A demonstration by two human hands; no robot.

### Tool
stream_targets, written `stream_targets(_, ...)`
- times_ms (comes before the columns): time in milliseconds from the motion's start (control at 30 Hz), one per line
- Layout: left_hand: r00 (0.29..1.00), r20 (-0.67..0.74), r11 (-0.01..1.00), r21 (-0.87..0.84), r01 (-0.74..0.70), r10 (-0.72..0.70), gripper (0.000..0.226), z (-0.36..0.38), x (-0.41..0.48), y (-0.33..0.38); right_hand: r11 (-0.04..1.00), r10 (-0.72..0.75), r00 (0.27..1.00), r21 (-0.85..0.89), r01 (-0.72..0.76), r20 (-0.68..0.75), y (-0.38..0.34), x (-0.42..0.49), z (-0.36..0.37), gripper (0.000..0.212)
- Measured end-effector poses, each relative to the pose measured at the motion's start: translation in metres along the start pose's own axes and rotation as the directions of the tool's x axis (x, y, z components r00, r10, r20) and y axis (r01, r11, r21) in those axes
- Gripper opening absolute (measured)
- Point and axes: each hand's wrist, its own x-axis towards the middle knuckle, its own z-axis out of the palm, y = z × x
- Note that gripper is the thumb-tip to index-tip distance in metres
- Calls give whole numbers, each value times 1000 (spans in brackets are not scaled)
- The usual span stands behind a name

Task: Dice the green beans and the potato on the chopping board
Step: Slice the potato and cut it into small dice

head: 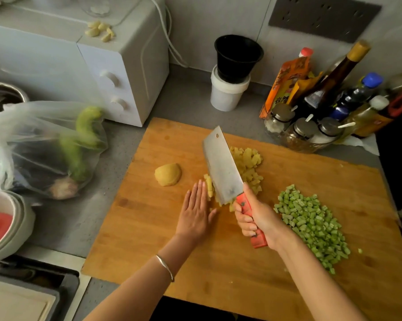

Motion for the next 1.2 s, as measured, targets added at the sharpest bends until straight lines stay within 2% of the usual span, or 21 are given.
stream_targets(67,999,-12,999,13,-43,43,85,0,17,5,1000,-6,1000,29,5,12,-9,2,-5,56)
stream_targets(167,998,-15,994,-82,-69,68,91,-5,28,7,999,-19,1000,31,19,14,-15,4,-13,57)
stream_targets(300,992,-120,947,-314,-66,29,80,-17,21,-3,998,-58,998,-11,58,-3,-19,0,-22,57)
stream_targets(367,976,-218,902,-421,-98,4,70,-34,15,-5,978,-146,988,-161,136,-49,-17,-2,-24,54)
stream_targets(400,963,-270,887,-445,-119,-6,67,-44,13,-5,941,-214,974,-281,186,-70,-15,-2,-25,53)
stream_targets(467,930,-367,882,-437,-175,3,66,-66,11,-2,800,-365,924,-546,248,-115,-11,-3,-28,50)
stream_targets(567,894,-426,908,-305,-286,138,62,-92,8,7,550,-515,849,-805,221,-119,-3,-2,-36,40)
stream_targets(633,895,-355,910,-210,-358,270,59,-99,7,10,417,-558,824,-891,178,-97,2,0,-39,38)
stream_targets(767,862,-37,862,-2,-506,506,64,-96,10,9,265,-586,804,-962,71,-102,3,-1,-39,40)
stream_targets(900,848,141,846,90,-526,512,82,-92,17,11,125,-563,823,-992,-11,-80,7,0,-38,46)
stream_targets(967,854,189,853,111,-510,485,89,-92,26,15,99,-557,827,-995,-24,-76,11,3,-39,51)
stream_targets(1100,858,303,874,132,-469,415,62,-85,60,16,130,-519,851,-991,-18,-83,19,2,-38,51)
stream_targets(1200,873,277,905,23,-425,402,62,-86,71,11,111,-516,853,-994,-18,-74,21,-1,-40,50)
